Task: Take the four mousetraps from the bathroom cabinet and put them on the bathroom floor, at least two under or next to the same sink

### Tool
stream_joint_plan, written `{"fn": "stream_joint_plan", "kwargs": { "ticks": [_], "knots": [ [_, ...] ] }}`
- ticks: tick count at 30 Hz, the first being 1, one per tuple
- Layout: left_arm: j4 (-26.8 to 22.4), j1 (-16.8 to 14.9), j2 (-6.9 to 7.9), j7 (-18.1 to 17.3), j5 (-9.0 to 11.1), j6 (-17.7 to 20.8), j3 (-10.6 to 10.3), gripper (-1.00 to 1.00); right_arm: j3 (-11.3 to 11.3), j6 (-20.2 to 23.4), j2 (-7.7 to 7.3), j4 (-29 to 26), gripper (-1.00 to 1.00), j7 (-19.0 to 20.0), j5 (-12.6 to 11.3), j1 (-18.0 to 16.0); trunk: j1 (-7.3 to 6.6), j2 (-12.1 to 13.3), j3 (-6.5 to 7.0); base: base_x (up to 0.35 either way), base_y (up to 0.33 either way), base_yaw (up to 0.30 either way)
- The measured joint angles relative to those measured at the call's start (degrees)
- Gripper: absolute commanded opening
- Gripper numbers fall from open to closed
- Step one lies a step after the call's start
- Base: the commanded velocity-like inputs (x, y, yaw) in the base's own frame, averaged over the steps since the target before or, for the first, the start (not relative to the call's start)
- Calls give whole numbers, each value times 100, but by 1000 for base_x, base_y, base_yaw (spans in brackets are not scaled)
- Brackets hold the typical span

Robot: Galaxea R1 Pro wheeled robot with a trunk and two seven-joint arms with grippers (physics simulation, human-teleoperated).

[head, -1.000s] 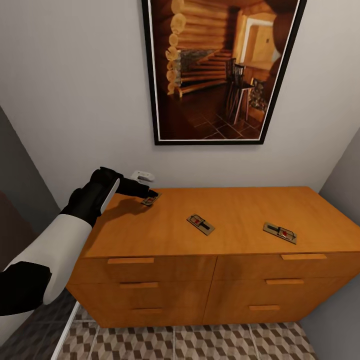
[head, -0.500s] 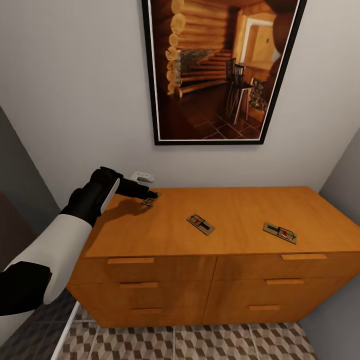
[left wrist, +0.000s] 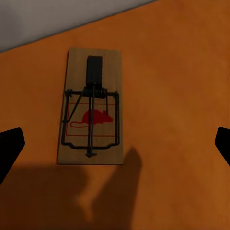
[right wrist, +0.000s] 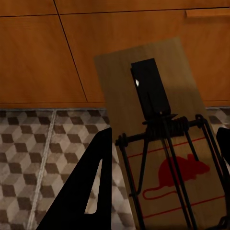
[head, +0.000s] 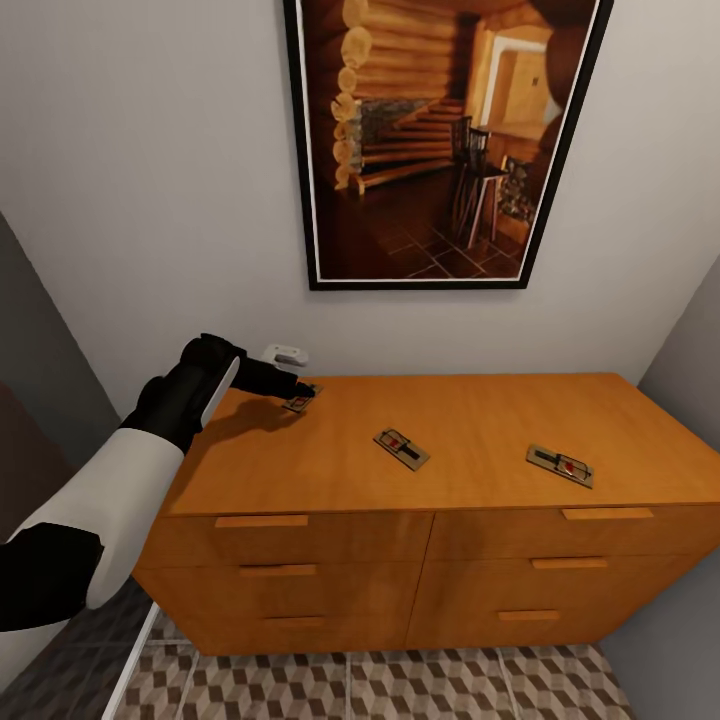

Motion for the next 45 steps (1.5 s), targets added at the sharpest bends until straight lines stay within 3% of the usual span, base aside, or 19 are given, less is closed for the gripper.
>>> {"fn": "stream_joint_plan", "kwargs": {
  "ticks": [24,45],
  "knots": [
    [247,0,2,-15,0,-32,-16,100,-3,0,-6,-1,-100,8,0,0,0,0,-2,0,0,0],
    [233,0,2,-17,0,-34,-7,100,-3,0,-6,1,-100,9,0,0,0,0,-103,0,0,0]
  ]
}}
